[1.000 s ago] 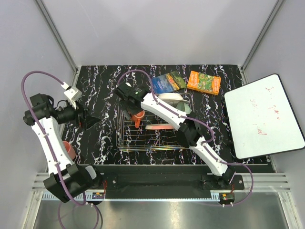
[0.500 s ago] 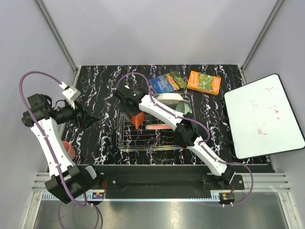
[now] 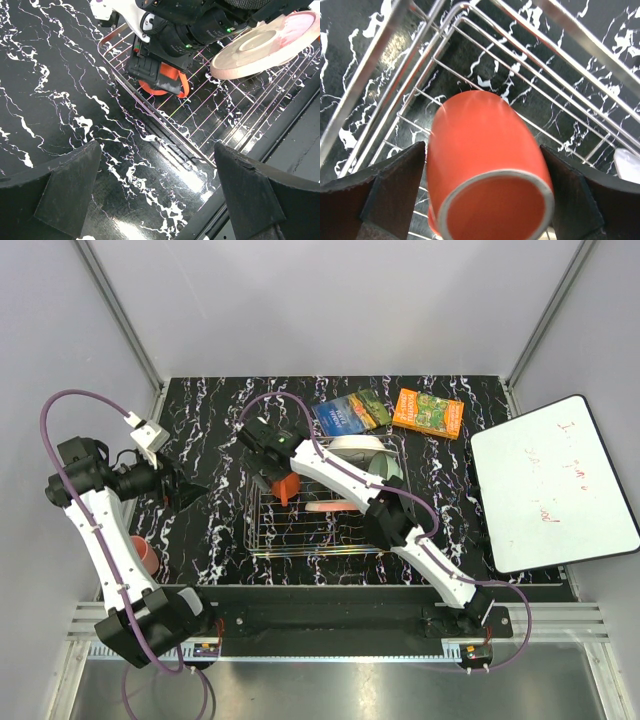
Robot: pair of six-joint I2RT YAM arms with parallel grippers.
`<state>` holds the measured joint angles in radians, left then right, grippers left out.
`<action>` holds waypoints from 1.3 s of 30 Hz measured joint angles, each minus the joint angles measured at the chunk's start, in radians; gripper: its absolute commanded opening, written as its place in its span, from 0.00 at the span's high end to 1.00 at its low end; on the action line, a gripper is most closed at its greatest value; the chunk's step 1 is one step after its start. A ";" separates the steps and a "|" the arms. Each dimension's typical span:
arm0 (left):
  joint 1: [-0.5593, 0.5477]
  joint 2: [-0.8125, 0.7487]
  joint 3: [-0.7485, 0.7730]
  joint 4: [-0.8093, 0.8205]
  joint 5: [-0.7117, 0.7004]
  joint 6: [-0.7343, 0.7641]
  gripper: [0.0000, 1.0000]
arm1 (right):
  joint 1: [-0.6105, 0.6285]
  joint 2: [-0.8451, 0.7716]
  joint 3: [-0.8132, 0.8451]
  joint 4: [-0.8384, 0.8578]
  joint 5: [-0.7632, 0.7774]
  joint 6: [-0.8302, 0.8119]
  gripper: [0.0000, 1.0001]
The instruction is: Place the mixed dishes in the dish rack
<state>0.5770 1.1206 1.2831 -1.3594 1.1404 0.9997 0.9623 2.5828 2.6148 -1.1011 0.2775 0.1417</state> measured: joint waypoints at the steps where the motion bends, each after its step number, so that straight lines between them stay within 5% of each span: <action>1: 0.000 0.000 0.000 0.000 0.000 -0.003 0.01 | 0.000 0.001 0.000 0.007 0.001 -0.004 0.00; 15: 0.000 -0.035 0.003 -0.002 -0.082 -0.016 0.01 | 0.006 -0.005 -0.008 0.042 0.056 -0.014 0.00; 26: 0.021 -0.156 -0.058 0.000 -0.410 0.116 0.01 | 0.032 -0.175 -0.080 0.067 0.182 -0.064 0.00; 32: 0.118 -0.210 -0.136 -0.001 -0.579 0.169 0.01 | 0.048 -0.298 -0.145 0.094 0.189 -0.064 0.00; 39: 0.186 -0.311 -0.233 0.001 -0.739 0.204 0.01 | 0.093 -0.495 -0.394 0.169 0.192 -0.057 0.00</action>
<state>0.7628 0.8101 1.0500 -1.3582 0.4015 1.2041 1.0554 2.0880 2.2204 -0.9325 0.4694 0.0845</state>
